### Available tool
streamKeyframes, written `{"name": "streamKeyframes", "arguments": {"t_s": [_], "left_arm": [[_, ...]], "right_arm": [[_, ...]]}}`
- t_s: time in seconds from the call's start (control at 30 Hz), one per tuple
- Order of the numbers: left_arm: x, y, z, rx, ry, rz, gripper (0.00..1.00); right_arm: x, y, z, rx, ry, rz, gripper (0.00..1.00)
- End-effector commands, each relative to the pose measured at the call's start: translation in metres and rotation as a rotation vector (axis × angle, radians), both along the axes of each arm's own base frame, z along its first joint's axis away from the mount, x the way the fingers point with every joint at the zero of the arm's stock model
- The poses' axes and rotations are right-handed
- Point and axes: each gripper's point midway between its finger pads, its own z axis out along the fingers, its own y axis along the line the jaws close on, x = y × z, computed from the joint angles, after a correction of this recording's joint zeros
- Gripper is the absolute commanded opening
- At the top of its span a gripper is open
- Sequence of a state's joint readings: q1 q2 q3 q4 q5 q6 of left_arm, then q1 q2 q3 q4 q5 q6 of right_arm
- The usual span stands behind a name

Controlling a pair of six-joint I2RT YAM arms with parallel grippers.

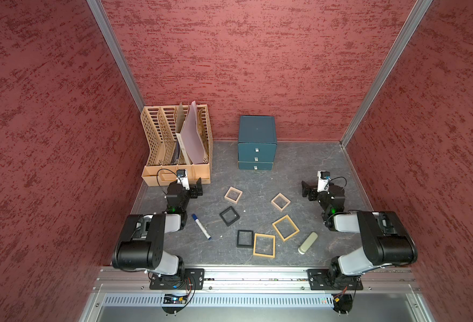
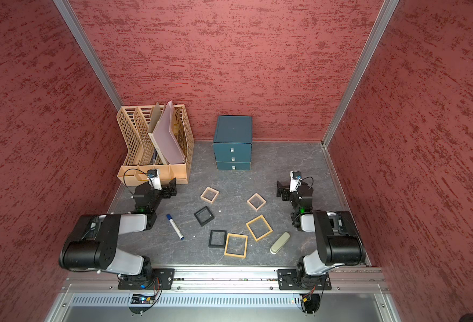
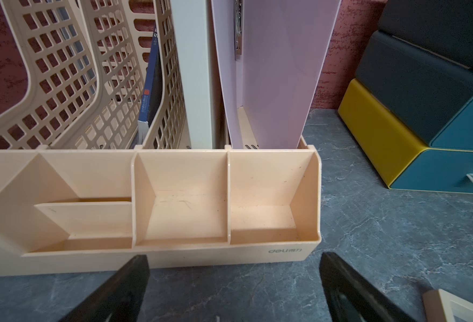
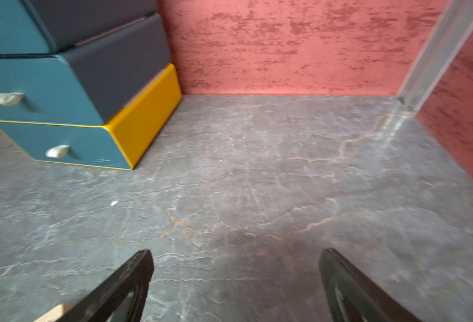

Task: Place the brooch boxes into the drawer by color
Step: Open the drawer in the storage box.

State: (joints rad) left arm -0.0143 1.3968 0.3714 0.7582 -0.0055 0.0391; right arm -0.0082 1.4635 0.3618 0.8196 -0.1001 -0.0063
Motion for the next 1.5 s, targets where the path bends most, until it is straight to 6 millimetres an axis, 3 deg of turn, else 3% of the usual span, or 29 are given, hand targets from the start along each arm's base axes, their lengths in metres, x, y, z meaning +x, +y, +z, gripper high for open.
{"name": "streamKeyframes", "arguments": {"t_s": [0.0, 0.07, 0.17, 0.23, 0.27, 0.37, 0.43, 0.53, 0.63, 0.77, 0.83, 0.9, 0.97, 1.03, 1.13, 1.33, 1.47], "left_arm": [[-0.003, -0.014, 0.06, 0.062, -0.097, 0.008, 1.0], [-0.011, -0.037, 0.106, 0.097, -0.171, -0.033, 1.0], [-0.019, -0.049, 0.174, 0.069, -0.17, -0.002, 1.0], [-0.027, -0.052, 0.213, -0.067, -0.069, 0.014, 1.0], [-0.036, -0.056, 0.222, -0.135, 0.021, -0.003, 1.0], [-0.043, -0.062, 0.247, -0.393, 0.034, -0.035, 1.0], [-0.047, -0.06, 0.263, -0.546, 0.016, -0.102, 1.0], [-0.054, -0.052, 0.277, -0.652, 0.079, -0.103, 1.0], [-0.061, -0.066, 0.272, -0.663, 0.217, -0.141, 1.0], [-0.068, -0.1, 0.232, -0.703, 0.434, -0.169, 1.0], [-0.066, -0.124, 0.207, -0.684, 0.512, -0.18, 0.98], [-0.06, -0.144, 0.186, -0.7, 0.561, -0.198, 0.94], [-0.049, -0.161, 0.176, -0.723, 0.588, -0.226, 0.91], [-0.033, -0.174, 0.171, -0.722, 0.608, -0.234, 0.89], [0.0, -0.189, 0.165, -0.721, 0.622, -0.239, 0.87], [0.062, -0.2, 0.157, -0.703, 0.604, -0.245, 0.83], [0.093, -0.199, 0.16, -0.743, 0.523, -0.295, 0.84]], "right_arm": [[-0.002, -0.021, 0.075, 0.016, -0.118, -0.127, 0.99], [-0.008, -0.018, 0.137, 0.042, -0.217, -0.124, 0.99], [-0.012, -0.018, 0.226, 0.153, -0.21, -0.156, 0.98], [-0.021, 0.01, 0.289, 0.221, -0.229, 0.007, 0.99], [-0.027, 0.027, 0.318, 0.3, -0.249, 0.099, 0.99], [-0.045, 0.048, 0.369, 0.624, -0.288, 0.235, 0.98], [-0.052, 0.061, 0.385, 0.745, -0.309, 0.337, 0.98], [-0.048, 0.066, 0.379, 0.858, -0.197, 0.334, 0.98], [-0.049, 0.06, 0.351, 0.929, -0.086, 0.236, 0.99], [-0.049, 0.06, 0.302, 0.997, 0.076, 0.135, 0.98], [-0.045, 0.071, 0.272, 1.049, 0.16, 0.126, 0.98], [-0.041, 0.091, 0.244, 1.082, 0.245, 0.137, 0.92], [-0.039, 0.118, 0.22, 1.081, 0.323, 0.155, 0.83], [-0.039, 0.152, 0.204, 1.067, 0.375, 0.198, 0.82], [-0.036, 0.195, 0.19, 1.135, 0.411, 0.273, 0.72], [-0.016, 0.246, 0.181, 1.264, 0.398, 0.364, 0.63], [0.004, 0.261, 0.172, 1.332, 0.381, 0.366, 0.59]]}}
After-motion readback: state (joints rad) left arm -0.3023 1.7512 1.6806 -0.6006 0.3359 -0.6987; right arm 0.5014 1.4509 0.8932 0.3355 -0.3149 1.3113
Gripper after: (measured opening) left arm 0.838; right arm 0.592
